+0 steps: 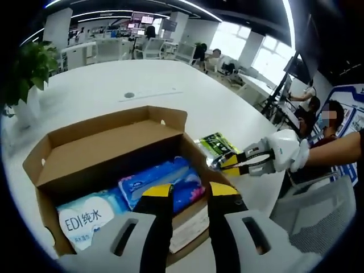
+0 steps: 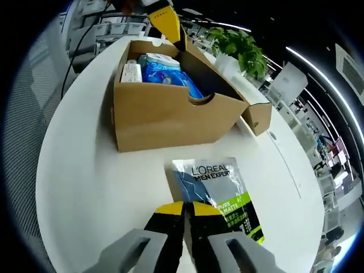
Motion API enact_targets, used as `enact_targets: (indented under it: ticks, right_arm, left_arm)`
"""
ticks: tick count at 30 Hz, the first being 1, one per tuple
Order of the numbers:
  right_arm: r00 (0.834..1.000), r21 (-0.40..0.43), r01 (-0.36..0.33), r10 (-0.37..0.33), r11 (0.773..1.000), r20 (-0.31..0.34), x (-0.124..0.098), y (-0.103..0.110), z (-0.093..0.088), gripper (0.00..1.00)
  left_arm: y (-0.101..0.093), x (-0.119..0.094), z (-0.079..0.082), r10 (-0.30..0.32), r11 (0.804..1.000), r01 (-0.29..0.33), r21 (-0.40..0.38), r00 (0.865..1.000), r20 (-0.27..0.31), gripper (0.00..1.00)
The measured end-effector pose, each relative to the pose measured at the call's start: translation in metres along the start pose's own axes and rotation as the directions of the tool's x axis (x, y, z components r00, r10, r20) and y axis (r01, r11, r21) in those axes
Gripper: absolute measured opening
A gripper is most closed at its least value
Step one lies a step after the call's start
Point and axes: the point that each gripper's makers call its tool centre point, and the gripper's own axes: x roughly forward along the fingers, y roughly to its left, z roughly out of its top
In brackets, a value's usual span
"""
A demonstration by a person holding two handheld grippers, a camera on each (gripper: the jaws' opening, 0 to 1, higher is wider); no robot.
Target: Operate the shoe box by opening the lid, removing the specified soft item, and placing it in the target area until the item is outside and the box remains undamaged.
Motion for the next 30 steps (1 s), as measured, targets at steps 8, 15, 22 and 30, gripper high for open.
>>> enact_targets:
  ticks: [8, 15, 22, 30]
  right_arm:
    - [0.999, 0.163, 0.032, -0.034, 0.986, 0.008, -0.010, -0.006, -0.006, 0.18]
    - [0.994, 0.370, 0.096, -0.108, 0.924, 0.010, -0.020, -0.026, -0.022, 0.41]
    - [0.992, 0.449, 0.116, -0.124, 0.886, -0.011, -0.024, -0.036, -0.042, 0.53]
    - [0.991, 0.538, 0.128, -0.124, 0.833, -0.043, -0.023, -0.041, -0.061, 0.60]
  left_arm:
    - [0.025, -0.016, -0.002, 0.034, 0.999, -0.034, -0.001, 0.999, 0.015, 0.23]
    - [0.044, -0.031, -0.006, 0.063, 0.998, -0.063, 0.006, 0.998, 0.019, 0.24]
    - [0.060, -0.043, -0.011, 0.089, 0.996, -0.089, 0.004, 0.996, 0.019, 0.25]
    - [0.070, -0.061, -0.015, 0.120, 0.993, -0.120, 0.019, 0.993, 0.012, 0.27]
